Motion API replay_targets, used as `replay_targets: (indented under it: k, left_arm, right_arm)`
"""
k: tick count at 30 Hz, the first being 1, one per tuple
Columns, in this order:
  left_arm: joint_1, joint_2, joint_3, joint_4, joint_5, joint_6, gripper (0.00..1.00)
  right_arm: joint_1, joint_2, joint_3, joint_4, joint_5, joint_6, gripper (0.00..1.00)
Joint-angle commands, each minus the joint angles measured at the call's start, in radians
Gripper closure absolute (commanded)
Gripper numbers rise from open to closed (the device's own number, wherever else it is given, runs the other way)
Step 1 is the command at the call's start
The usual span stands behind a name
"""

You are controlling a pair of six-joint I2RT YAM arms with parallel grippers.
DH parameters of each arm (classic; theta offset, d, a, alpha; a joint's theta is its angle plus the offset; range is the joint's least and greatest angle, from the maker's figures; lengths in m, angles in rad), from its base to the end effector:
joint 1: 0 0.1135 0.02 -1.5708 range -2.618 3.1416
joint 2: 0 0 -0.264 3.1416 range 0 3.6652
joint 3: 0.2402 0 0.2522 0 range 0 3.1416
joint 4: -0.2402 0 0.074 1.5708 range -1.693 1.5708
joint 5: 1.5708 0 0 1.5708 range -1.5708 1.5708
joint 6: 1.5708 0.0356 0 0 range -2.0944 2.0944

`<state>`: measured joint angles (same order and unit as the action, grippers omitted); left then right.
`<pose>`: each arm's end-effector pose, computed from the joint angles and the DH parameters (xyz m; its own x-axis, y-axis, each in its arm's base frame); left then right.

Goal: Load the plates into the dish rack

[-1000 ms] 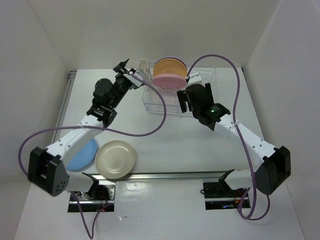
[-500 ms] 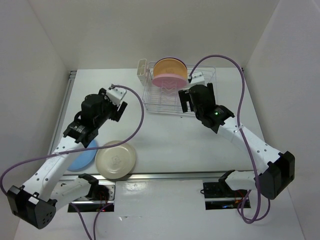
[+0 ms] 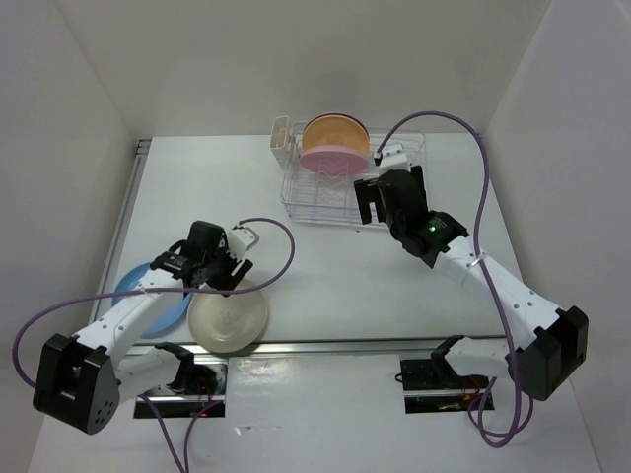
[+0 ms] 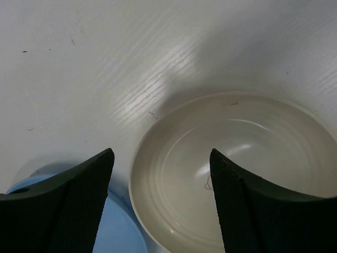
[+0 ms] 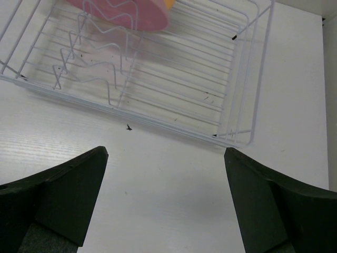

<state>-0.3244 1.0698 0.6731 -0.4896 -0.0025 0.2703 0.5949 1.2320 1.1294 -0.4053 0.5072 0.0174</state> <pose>0.2006 -0.0674 0.2208 -0.6229 0.4912 -0.6088 0.5018 0.8480 0.1707 0.2366 0.1392 0.3460 -0.4051 -0.2558 -0.8777 -0.1313 0.9664 -0.2210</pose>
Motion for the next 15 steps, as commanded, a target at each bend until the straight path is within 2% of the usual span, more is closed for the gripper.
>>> replay_targets:
  k: [1,7,15]
  left_arm:
    - [0.014,0.048,0.002,0.039,0.079,0.078,0.2]
    - [0.015,0.191,0.034,0.051,0.134,0.096,0.2]
    - [0.015,0.329,0.082,0.062,0.127,0.106,0.2]
  right_arm:
    - [-0.006,-0.058,-0.025,0.037,-0.002,0.007,0.0]
    - [-0.006,-0.088,-0.054,0.056,0.008,0.007,0.0]
    - [-0.006,-0.118,-0.091,0.085,0.028,-0.02,0.0]
